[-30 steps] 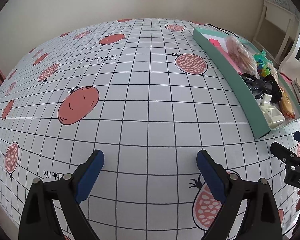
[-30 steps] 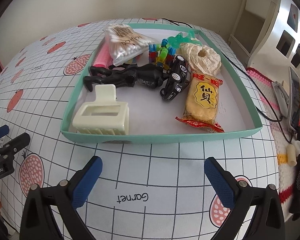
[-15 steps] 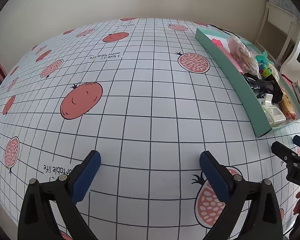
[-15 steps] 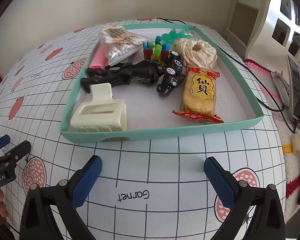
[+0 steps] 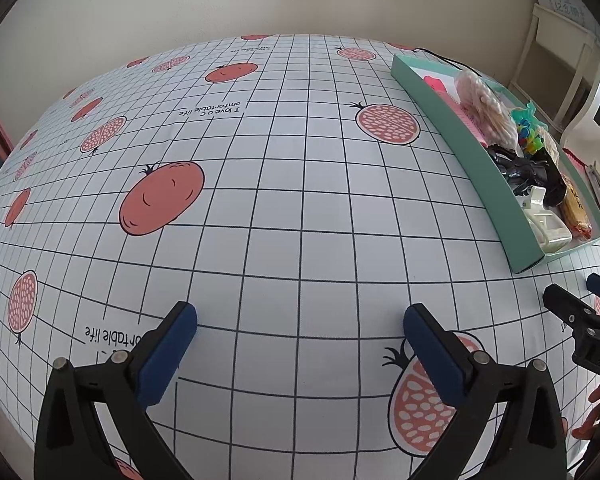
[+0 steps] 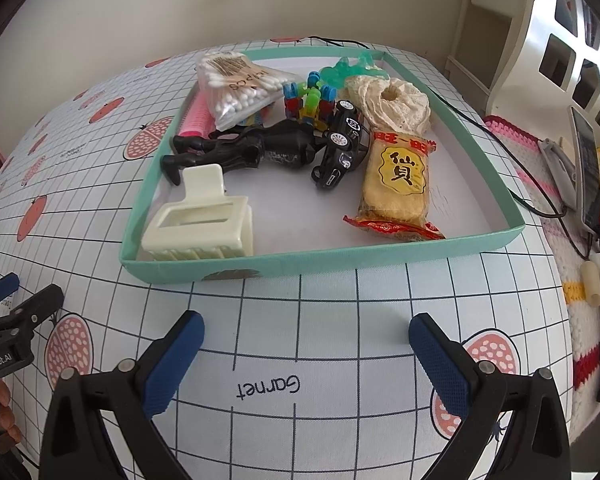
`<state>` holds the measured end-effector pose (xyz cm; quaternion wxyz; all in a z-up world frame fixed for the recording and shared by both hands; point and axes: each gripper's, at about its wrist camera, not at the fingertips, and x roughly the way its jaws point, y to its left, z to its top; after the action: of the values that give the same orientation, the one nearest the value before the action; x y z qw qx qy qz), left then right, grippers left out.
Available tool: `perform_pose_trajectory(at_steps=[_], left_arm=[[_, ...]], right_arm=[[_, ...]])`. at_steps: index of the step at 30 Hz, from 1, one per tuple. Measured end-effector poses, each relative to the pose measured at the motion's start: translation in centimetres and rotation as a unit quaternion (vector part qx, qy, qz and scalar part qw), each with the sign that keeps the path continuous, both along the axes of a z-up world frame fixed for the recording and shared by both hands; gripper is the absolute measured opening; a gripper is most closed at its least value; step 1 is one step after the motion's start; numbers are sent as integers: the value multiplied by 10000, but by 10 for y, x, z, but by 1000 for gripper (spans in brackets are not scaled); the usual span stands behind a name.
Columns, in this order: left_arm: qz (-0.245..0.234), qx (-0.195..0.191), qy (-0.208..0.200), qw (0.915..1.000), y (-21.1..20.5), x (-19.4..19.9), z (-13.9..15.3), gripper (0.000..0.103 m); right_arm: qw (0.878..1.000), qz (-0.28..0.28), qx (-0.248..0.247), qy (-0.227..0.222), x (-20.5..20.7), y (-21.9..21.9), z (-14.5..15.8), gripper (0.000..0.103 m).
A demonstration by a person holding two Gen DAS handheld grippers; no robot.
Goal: Organize objects
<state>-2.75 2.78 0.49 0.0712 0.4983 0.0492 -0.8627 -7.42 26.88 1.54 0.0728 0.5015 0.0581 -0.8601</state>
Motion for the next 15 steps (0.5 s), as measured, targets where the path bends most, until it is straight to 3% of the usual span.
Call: perform_pose_trajectory(at_steps=[15], left_arm=[[7,1,-1,10000,1,0,1,103]], right_arm=[[10000,-1,-12,16,3,3,0,103]])
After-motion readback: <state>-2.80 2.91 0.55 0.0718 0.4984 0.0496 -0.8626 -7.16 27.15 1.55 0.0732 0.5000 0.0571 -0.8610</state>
